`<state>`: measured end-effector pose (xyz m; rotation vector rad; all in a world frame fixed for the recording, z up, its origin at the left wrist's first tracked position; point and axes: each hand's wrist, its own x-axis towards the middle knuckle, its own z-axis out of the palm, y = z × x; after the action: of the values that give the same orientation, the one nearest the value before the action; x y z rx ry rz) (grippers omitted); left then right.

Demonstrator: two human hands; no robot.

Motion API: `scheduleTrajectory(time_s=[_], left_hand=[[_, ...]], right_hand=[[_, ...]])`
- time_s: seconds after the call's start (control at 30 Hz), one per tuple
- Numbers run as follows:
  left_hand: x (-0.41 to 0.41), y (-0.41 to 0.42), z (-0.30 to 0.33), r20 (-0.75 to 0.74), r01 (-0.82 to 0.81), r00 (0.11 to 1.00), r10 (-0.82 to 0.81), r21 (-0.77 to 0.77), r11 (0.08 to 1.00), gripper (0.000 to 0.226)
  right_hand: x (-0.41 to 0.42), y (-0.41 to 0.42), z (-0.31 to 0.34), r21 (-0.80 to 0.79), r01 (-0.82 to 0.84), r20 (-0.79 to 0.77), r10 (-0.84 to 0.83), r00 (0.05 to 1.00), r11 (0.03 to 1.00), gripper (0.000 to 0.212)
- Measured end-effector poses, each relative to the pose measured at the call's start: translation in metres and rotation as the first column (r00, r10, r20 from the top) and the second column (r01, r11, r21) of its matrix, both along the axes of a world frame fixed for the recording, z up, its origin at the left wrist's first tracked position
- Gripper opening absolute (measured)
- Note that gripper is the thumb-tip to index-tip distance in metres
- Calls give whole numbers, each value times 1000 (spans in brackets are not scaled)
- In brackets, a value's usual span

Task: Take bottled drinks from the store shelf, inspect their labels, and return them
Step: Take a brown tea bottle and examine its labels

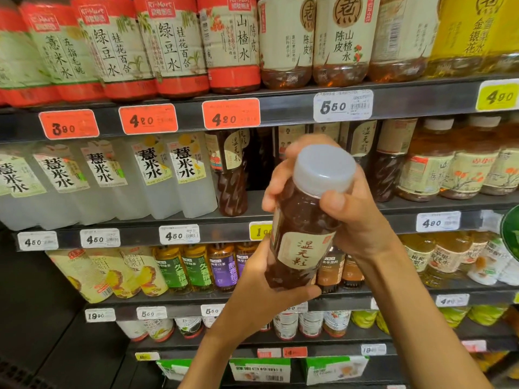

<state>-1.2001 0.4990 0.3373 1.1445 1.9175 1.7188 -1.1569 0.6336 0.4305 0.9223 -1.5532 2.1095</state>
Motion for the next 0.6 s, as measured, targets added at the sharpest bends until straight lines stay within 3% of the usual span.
scheduleTrajectory(time_s=[0.2, 0.3, 0.37, 0.47, 0.6], left_hand=[[6, 2, 3, 26, 20, 999, -21, 44, 999, 63], [12, 5, 4, 70, -28, 997, 21, 89, 996, 62], [15, 8, 2, 89, -117, 990, 107, 110, 987, 63], [17, 9, 2, 95, -170, 982, 160, 103, 980, 66], [17, 1, 6, 212, -10, 977, -10, 94, 996, 81]], right_hand=[[-5, -3, 7, -109, 249, 101, -239, 966, 962, 44], [-10, -1, 8, -37, 485, 198, -469, 861, 874, 25], [-11, -2, 6, 25, 573, 208, -565, 798, 819, 23], [-15, -3, 3, 87, 611, 241, -612, 753, 787, 22], [-24, 3, 1, 52, 578, 351, -557, 753, 814, 25]])
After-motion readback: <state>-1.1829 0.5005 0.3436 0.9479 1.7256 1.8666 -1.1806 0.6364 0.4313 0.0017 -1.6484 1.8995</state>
